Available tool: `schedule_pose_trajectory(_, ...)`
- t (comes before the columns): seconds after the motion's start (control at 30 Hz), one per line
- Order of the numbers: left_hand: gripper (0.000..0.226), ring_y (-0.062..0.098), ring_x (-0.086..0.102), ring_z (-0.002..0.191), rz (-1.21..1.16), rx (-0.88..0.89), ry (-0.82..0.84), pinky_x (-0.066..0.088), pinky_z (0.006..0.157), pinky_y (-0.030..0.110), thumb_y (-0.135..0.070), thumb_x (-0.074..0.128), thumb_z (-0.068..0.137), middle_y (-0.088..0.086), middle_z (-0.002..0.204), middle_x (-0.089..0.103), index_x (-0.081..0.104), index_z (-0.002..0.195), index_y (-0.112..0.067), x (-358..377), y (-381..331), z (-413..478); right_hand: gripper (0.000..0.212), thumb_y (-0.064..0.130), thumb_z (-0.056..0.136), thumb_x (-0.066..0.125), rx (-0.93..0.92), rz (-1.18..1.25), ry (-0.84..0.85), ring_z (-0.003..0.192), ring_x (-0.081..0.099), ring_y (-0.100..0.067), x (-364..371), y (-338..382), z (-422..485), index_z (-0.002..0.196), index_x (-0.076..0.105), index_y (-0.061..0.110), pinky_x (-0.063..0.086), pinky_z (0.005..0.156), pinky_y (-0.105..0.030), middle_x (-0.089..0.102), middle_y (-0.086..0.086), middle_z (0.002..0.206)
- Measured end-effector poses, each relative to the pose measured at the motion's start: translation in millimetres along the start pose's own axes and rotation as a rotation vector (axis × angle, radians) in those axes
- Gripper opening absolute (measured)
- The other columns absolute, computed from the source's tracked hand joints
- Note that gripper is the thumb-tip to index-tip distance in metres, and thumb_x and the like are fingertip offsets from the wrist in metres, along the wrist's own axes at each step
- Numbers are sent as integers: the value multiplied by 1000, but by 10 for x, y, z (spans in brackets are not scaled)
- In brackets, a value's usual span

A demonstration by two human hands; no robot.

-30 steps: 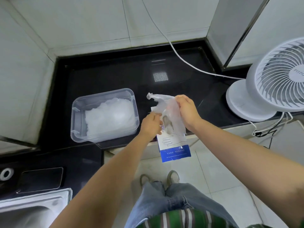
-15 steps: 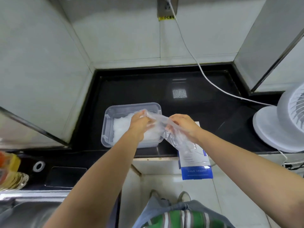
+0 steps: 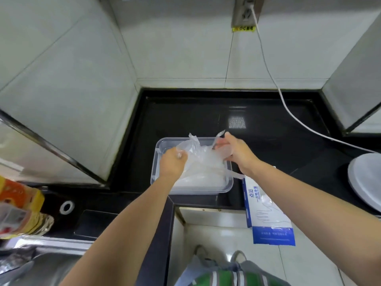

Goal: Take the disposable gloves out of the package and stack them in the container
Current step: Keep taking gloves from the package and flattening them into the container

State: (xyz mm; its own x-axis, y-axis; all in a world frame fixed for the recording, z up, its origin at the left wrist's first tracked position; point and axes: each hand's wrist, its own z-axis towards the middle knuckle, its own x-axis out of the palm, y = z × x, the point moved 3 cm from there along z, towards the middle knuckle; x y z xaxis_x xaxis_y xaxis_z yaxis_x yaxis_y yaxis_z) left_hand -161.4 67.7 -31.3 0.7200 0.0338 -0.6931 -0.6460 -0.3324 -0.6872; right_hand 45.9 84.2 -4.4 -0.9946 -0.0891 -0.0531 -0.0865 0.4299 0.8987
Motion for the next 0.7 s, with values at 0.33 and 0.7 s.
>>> schedule_pose_trajectory(0.33,31,16,59,74,337,125,48,40,58,19,-28,40,102,3,84,61,64,112,-11,36,98,150,21,10,99,49,-357,-420,249,71,61,-5,551,305,-70,98,70,8,49,60,-19,68,-4,87)
schedule_pose_trajectory(0.7,47,22,47,114,733,412,-105,44,98,29,-7,63,85,8,128,47,44,128,-14,163,-35,90,61,21,99,50,249,-846,419,103,65,-26,765,-535,243,153,23,23,55,94,-38,60,-10,124)
